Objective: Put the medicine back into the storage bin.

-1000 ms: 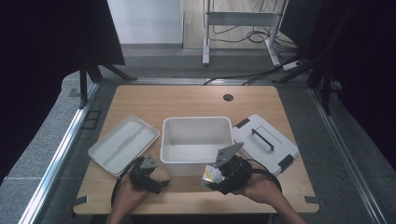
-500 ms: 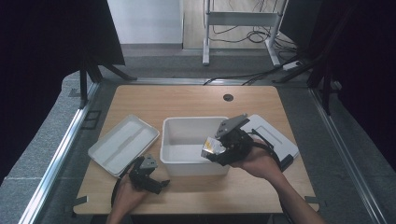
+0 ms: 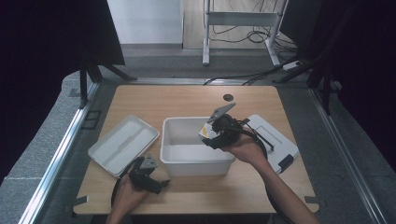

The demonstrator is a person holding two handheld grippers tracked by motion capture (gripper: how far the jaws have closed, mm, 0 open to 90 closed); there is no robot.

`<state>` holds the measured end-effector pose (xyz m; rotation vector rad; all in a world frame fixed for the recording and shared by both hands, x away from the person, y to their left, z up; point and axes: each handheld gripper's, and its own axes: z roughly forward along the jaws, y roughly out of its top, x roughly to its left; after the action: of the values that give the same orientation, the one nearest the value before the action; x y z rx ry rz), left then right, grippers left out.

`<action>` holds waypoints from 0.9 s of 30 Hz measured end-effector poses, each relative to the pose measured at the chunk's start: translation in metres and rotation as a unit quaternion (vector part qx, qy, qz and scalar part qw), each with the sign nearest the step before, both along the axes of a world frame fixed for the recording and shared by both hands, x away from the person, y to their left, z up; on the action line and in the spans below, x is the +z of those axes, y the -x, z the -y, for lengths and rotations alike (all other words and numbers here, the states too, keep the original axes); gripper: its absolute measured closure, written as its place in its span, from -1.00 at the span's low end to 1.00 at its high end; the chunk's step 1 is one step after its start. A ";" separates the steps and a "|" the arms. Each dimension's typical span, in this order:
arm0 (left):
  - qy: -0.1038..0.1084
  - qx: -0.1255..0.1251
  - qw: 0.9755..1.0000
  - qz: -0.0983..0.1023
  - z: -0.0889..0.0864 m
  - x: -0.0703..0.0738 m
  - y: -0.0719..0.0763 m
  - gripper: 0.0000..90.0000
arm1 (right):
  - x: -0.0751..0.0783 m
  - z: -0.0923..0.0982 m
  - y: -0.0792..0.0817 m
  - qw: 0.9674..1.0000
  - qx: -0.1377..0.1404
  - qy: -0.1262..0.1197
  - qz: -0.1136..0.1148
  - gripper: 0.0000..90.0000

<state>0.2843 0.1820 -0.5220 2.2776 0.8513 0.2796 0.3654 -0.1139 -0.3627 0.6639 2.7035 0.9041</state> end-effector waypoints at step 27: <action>0.000 0.000 1.000 0.000 0.000 0.000 0.000 -0.99 | -0.027 -0.013 -0.012 0.999 -0.010 0.029 -0.015 -0.38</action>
<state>0.2842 0.1820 -0.5220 2.2768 0.8518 0.2804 0.3777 -0.1010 -0.3896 0.6973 2.7323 0.8130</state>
